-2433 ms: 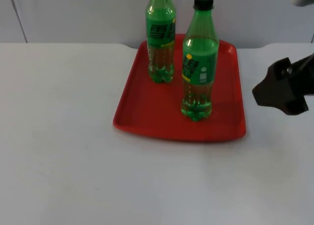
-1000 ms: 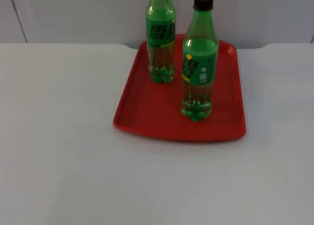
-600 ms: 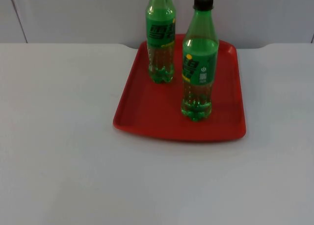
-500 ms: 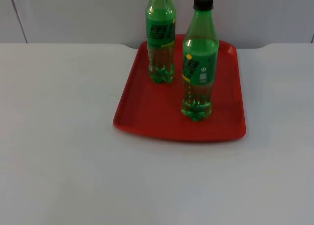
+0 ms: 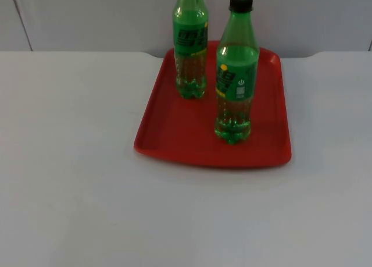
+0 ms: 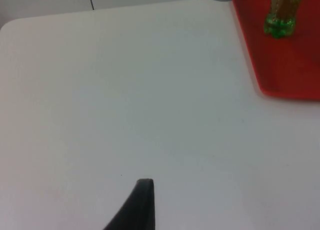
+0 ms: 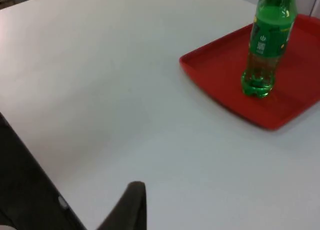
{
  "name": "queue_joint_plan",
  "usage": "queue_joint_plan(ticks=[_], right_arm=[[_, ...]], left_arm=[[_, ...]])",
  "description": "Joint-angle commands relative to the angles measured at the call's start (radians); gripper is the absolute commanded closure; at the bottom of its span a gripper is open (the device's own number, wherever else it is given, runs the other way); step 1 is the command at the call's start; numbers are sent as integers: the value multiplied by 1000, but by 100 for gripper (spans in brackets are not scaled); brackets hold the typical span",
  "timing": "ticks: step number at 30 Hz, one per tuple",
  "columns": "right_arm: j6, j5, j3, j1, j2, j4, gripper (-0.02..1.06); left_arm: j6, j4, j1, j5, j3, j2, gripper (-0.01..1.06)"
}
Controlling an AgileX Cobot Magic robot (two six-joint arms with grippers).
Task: Place the bottle upright on the tray.
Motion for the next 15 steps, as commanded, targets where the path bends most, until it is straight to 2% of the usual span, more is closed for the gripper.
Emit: queue_joint_plan(ticks=[1, 10, 15], right_arm=[[-14, 5, 1, -1, -4, 0, -1], [-14, 23, 17, -1, -4, 0, -1], [19, 23, 17, -1, -4, -31, -1]], left_arm=[[3, 0, -8, -2, 4, -3, 0], [3, 0, -8, -2, 4, -3, 0], [3, 0, -8, -2, 4, -3, 0]])
